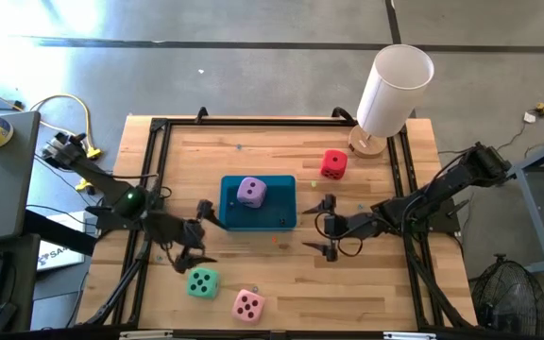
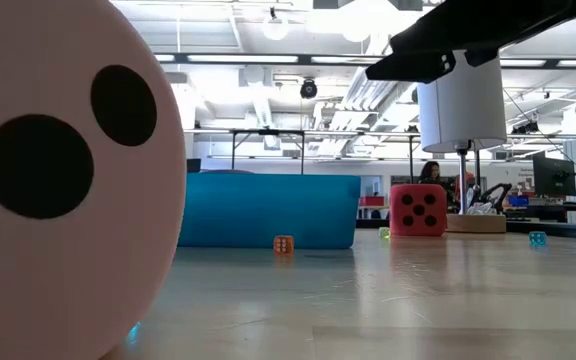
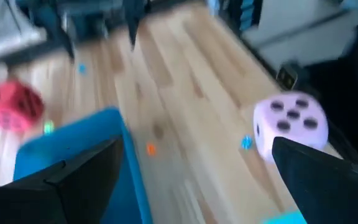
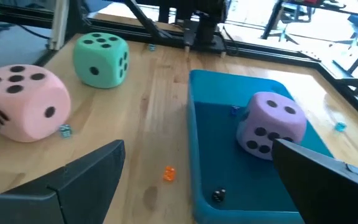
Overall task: Pick & Place Dice
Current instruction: Put the large light green dice into the blue bin
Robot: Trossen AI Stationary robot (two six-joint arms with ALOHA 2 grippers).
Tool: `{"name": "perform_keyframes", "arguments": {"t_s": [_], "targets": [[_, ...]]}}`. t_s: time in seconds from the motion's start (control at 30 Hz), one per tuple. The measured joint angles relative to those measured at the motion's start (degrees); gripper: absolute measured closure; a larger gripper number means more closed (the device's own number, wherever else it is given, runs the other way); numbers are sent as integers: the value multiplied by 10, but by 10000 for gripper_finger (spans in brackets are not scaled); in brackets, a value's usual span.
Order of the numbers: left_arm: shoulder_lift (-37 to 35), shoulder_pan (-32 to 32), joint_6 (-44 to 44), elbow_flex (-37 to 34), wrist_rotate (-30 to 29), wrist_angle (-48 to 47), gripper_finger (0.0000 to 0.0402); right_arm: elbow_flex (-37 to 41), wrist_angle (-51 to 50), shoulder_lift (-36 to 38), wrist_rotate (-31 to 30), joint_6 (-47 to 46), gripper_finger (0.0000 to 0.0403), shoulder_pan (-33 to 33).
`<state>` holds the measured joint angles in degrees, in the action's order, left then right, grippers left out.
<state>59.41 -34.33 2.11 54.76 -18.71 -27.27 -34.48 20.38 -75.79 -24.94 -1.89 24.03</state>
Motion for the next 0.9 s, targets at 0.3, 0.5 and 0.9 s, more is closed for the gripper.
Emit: {"name": "perform_keyframes", "arguments": {"t_s": [0.3,0.5,0.9], "targets": [[144,-47,123,155,-6,-227,2,0,0,0,13,0,4,0],[188,-68,213,191,3,-282,2,0,0,0,15,-25,4,4],[210,-152,326,191,16,-285,2,0,43,-49,-4,-43,4,78]]}}
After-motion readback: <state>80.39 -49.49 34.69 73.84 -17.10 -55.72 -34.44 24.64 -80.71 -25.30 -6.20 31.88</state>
